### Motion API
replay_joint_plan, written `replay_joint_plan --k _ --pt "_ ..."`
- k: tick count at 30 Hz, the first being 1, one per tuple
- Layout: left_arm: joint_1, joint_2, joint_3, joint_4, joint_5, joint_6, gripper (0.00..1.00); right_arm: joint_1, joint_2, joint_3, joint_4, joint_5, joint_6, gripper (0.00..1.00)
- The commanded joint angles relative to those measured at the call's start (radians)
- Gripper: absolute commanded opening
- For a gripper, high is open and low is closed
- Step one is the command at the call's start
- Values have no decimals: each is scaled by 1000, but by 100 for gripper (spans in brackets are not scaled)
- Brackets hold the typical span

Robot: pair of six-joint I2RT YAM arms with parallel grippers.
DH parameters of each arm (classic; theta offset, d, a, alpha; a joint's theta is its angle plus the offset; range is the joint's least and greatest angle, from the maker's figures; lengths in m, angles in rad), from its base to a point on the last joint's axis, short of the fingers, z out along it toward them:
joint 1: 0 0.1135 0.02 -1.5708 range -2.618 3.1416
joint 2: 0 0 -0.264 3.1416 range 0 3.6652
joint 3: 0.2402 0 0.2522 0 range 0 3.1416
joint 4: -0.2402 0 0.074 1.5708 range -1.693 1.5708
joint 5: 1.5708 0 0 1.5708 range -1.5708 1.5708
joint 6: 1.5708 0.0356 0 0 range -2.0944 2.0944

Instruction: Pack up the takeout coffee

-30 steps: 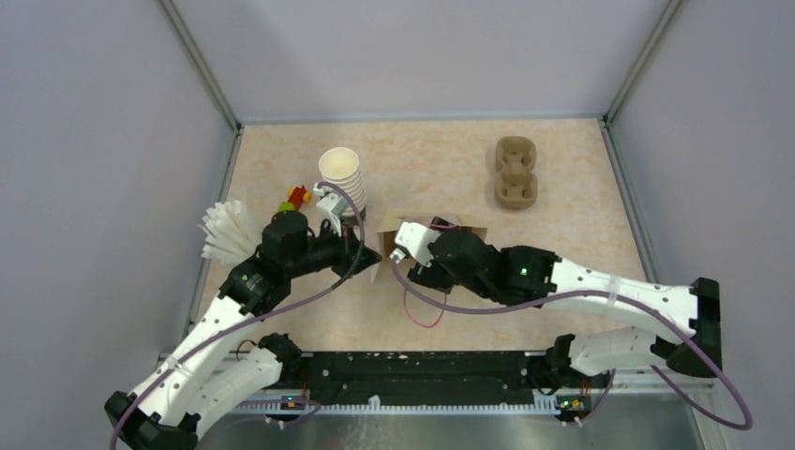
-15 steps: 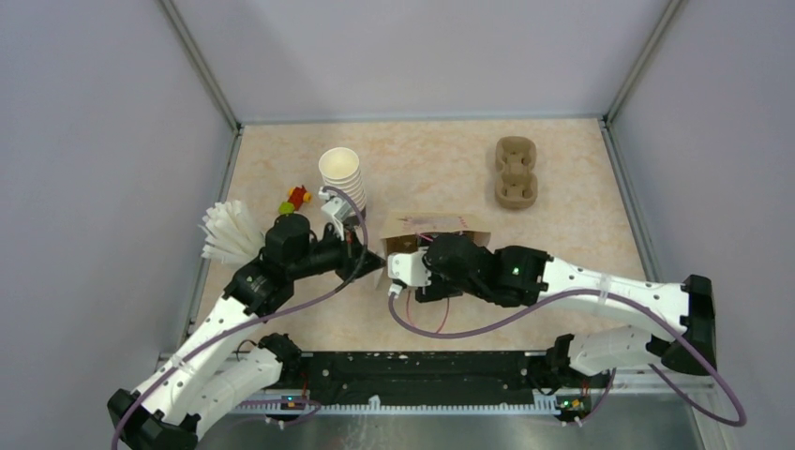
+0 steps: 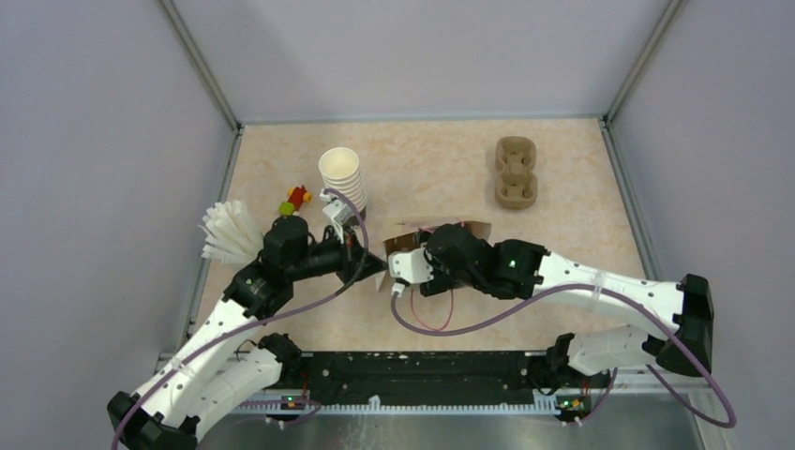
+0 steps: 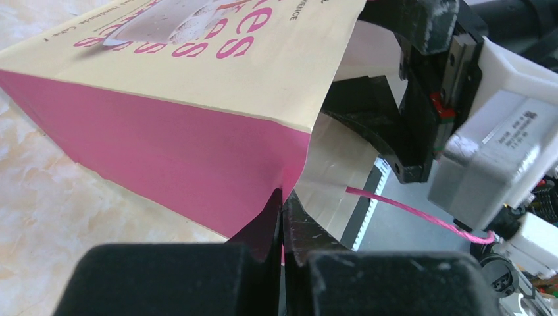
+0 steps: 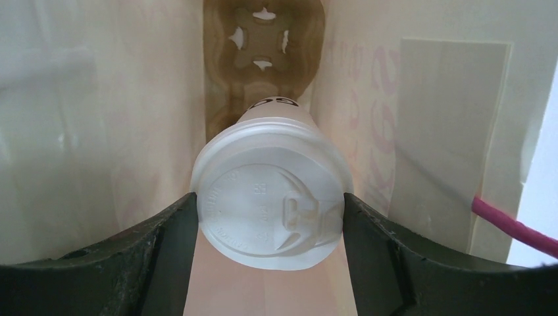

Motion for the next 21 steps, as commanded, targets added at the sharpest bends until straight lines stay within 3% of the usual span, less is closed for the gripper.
replay_joint_plan --k 1,8,15,21 --pt "-4 -8 -18 71 43 -13 0 -28 -1 -27 51 -18 -58 50" --pt "-5 -16 -50 100 47 -33 0 -28 5 -29 26 -15 -99 50" --pt "-5 0 -24 34 33 54 0 -32 48 116 -18 -24 -85 50" --pt "-4 -2 -19 39 36 55 0 -73 61 60 49 -35 -88 50"
